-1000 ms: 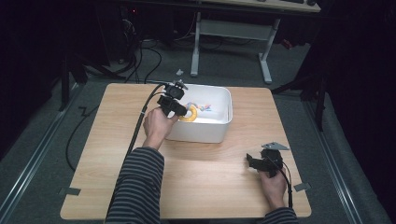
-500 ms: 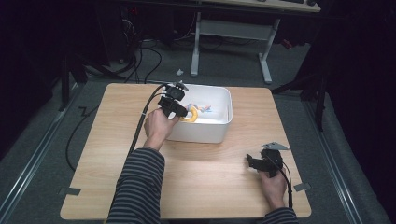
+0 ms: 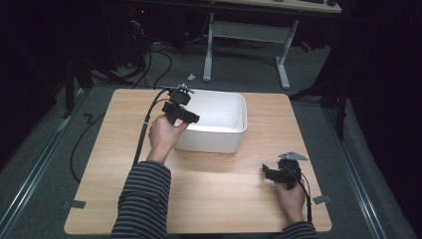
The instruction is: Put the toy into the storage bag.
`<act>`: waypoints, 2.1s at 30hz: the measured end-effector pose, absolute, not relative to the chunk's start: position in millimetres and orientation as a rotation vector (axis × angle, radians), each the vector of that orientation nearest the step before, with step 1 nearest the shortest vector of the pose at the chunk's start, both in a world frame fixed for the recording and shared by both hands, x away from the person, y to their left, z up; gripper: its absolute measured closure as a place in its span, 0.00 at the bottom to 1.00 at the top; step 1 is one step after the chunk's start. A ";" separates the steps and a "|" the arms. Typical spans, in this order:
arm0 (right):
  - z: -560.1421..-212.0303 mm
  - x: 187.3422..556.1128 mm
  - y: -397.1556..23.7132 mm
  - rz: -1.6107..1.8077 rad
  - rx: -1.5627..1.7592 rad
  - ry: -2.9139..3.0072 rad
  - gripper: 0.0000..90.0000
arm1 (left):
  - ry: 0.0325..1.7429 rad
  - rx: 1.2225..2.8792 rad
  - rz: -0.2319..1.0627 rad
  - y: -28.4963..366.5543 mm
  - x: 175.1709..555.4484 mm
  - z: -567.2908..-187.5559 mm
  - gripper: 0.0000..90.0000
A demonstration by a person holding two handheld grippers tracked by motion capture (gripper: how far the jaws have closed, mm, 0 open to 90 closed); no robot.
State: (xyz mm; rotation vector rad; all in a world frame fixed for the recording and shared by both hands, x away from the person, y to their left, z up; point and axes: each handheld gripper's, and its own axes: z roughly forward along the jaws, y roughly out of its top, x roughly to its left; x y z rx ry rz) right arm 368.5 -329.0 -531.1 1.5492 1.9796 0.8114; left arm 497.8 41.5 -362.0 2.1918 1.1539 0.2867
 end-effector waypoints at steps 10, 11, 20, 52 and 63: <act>-531.1 368.6 -329.2 0.812 1.549 1.981 0.23 | 1.136 2.130 0.349 65.5 483.6 -349.6 0.46; -531.1 368.6 -329.1 0.813 1.549 1.981 0.23 | 1.141 2.124 0.360 69.3 481.3 -348.6 0.45; -530.9 368.5 -329.0 0.812 1.546 1.987 0.23 | 1.143 2.063 0.413 100.6 464.9 -334.6 0.43; -531.0 368.9 -327.7 0.815 1.545 1.985 0.24 | 1.285 1.927 0.506 205.6 388.3 -359.0 0.41; -530.8 369.2 -327.9 0.816 1.542 1.993 0.24 | 1.270 1.884 0.474 211.8 384.0 -392.4 0.39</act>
